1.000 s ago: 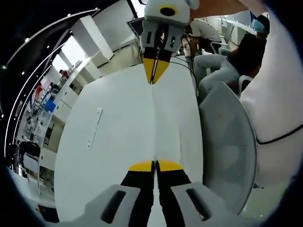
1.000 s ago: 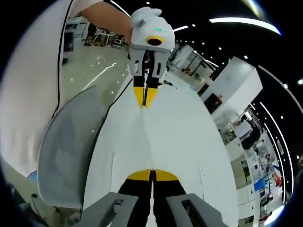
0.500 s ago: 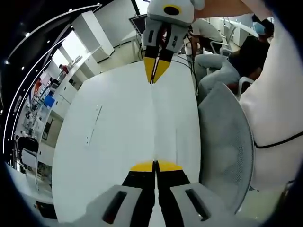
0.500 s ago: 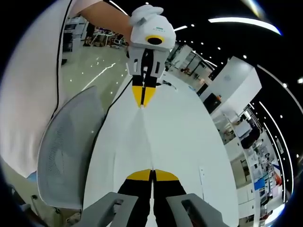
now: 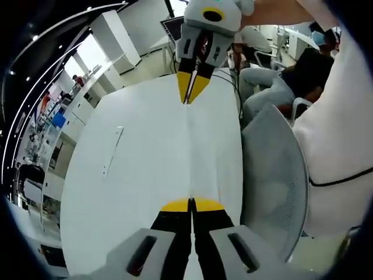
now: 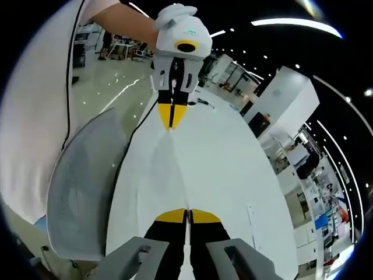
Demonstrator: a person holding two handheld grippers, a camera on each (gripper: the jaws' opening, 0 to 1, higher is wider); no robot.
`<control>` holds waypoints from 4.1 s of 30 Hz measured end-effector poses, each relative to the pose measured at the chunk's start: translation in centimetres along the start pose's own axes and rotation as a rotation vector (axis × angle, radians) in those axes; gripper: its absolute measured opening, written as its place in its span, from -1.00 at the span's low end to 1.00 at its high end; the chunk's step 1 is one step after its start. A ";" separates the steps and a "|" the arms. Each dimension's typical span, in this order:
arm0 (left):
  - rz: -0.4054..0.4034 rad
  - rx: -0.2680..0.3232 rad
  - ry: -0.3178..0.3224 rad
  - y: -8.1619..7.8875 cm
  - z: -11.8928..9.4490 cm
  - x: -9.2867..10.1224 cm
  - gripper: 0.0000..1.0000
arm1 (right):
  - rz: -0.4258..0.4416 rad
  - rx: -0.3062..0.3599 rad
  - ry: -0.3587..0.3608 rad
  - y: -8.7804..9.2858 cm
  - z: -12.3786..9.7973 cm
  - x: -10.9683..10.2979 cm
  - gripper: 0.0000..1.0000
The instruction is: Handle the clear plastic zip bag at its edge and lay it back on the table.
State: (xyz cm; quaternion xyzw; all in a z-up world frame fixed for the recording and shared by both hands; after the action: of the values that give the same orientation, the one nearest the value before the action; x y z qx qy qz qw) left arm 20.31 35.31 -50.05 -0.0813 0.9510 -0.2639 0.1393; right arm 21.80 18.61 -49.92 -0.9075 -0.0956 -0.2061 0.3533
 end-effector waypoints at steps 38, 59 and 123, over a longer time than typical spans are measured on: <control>0.071 -0.011 -0.026 -0.7 -0.2 0.7 -1.00 | -0.017 0.094 -0.085 -7.1 4.3 -0.8 -0.80; 0.106 -0.015 -0.023 -1.4 0.1 0.7 -1.00 | -0.035 0.114 -0.118 -8.7 6.3 -1.4 -0.90; 0.115 -0.016 -0.013 -1.5 0.3 0.9 -1.00 | -0.080 0.045 -0.141 -8.6 7.7 -1.9 -1.00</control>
State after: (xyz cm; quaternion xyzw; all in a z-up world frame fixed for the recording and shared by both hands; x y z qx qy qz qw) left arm 19.70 33.71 -49.74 -0.0294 0.9552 -0.2475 0.1596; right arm 19.73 30.08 -50.64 -0.9070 -0.1609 -0.1536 0.3575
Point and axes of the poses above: the point that each gripper's makers call its tool centre point, and the gripper's own axes: z roughly forward along the fingers, x roughly to its right, y roughly out of its underside, the point moved 4 cm from there along -z, roughly backward along the fingers, and after that the axes turned 1 degree about -z, right-handed, at the moved point
